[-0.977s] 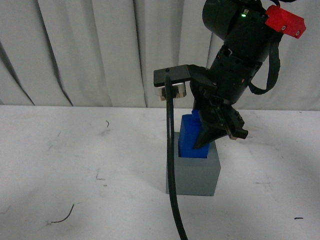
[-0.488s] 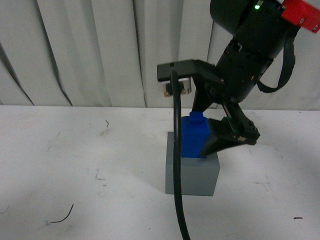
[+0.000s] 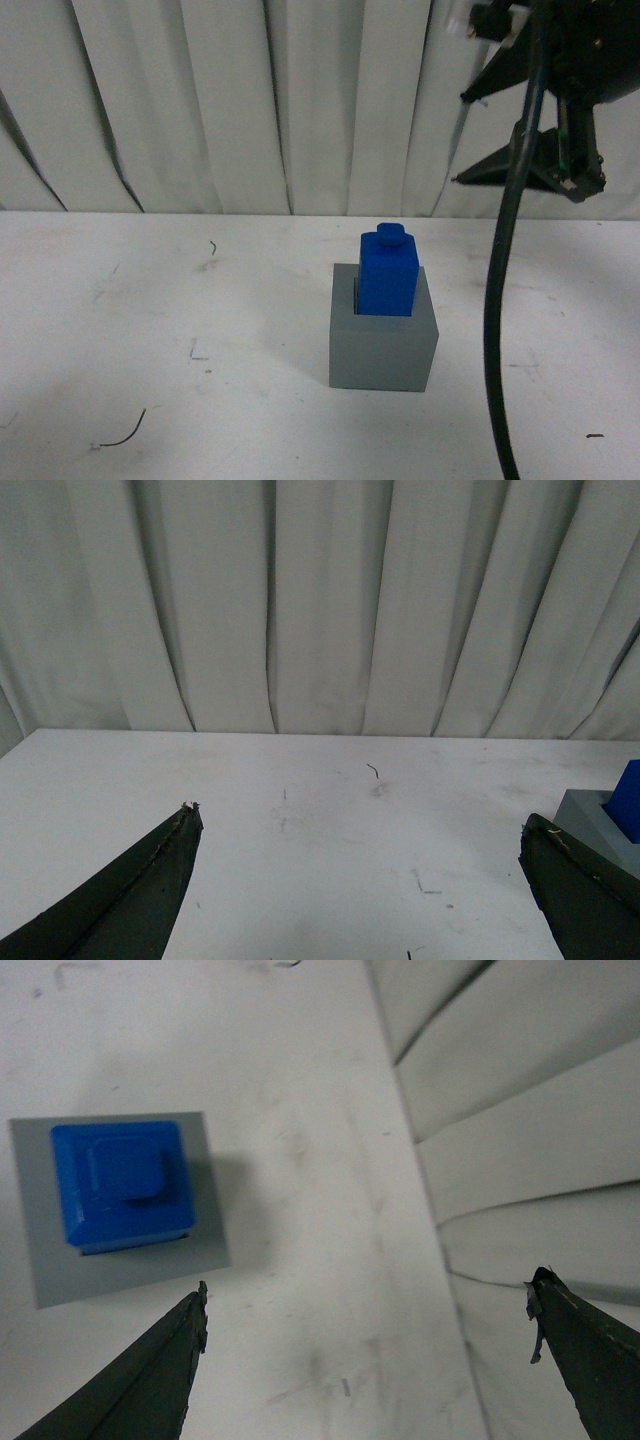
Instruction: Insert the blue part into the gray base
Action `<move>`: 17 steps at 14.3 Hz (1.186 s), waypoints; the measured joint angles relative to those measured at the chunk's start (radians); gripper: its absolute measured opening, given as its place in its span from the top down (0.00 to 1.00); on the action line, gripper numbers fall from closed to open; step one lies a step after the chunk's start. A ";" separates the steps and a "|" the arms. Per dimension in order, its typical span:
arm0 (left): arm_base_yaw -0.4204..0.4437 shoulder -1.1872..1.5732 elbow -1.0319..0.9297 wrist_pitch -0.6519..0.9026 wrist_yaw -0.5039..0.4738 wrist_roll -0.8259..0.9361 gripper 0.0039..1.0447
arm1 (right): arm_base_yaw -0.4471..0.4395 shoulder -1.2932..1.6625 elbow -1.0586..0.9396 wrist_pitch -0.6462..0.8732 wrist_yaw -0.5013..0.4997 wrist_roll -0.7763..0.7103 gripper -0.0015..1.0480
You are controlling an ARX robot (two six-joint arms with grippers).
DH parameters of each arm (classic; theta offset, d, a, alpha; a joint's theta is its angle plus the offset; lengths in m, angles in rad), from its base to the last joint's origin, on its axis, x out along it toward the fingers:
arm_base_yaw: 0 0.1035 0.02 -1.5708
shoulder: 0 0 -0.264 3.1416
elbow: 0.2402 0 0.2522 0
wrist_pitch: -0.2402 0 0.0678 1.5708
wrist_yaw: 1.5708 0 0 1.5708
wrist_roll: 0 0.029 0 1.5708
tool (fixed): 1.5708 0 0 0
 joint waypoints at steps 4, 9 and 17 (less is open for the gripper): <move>0.000 0.000 0.000 0.000 0.000 0.000 0.06 | -0.087 -0.346 -0.420 0.627 -0.080 0.350 0.06; 0.000 0.000 0.000 0.000 0.000 0.000 0.06 | -0.180 -0.948 -1.164 1.049 0.476 1.067 0.52; 0.000 0.000 0.000 0.000 0.000 0.000 0.06 | -0.181 -1.315 -1.431 0.921 0.489 1.160 0.98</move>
